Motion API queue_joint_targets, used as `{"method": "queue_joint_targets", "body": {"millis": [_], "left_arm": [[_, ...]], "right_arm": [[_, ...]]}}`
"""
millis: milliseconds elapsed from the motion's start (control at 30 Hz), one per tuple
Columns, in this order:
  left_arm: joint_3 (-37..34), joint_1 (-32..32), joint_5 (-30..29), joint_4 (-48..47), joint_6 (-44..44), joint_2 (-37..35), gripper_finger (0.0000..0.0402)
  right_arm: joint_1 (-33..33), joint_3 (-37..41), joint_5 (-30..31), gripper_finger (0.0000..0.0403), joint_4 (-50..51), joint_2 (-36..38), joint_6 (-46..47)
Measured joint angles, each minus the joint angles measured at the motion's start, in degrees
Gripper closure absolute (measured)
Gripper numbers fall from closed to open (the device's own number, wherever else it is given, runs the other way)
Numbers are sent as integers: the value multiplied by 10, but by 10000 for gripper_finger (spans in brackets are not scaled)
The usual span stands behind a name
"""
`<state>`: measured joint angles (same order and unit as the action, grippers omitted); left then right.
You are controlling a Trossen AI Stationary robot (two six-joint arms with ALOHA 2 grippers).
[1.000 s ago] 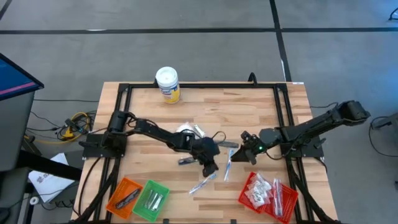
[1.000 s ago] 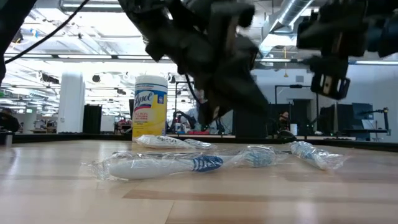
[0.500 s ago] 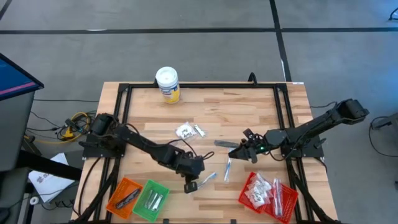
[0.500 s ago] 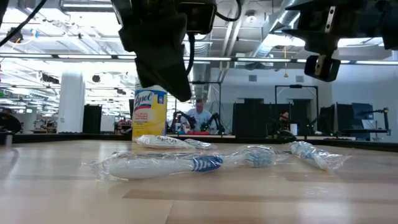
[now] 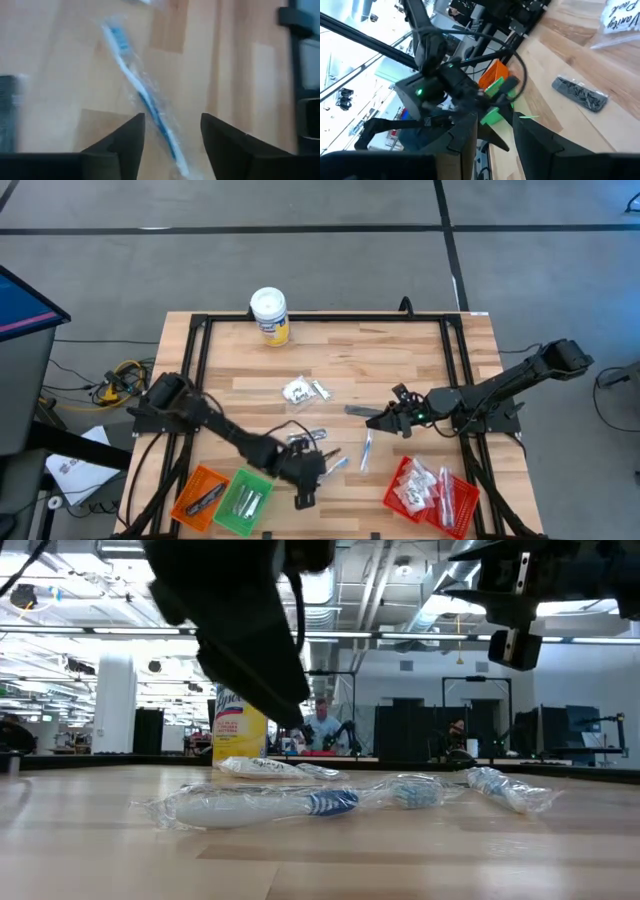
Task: Pick & Place Travel size toiletries
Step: Put the blue toothbrush into the right red basket
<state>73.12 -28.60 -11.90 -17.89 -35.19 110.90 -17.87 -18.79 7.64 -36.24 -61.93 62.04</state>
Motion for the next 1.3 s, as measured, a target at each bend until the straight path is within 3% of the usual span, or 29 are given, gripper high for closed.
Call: {"method": "queue_joint_targets", "body": {"millis": [100,200,700,833,1000,1300], "left_arm": [[0,-29,-92,-2,-20,2,208],[0,-36,-116,-3,-61,10,207],[10,-28,-36,-12,-118,87,214],[10,-13,-6,-32,-135,86,262],[7,18,60,-44,-116,70,380],[3,82,146,-43,-26,-24,393]], "right_arm": [[0,0,-4,283,1,0,-1],[0,0,-12,283,3,0,-7],[0,0,-16,283,24,0,-26],[-2,0,-19,283,24,0,-26],[-1,0,-48,283,22,0,-60],[3,-43,-95,283,23,0,-175]]}}
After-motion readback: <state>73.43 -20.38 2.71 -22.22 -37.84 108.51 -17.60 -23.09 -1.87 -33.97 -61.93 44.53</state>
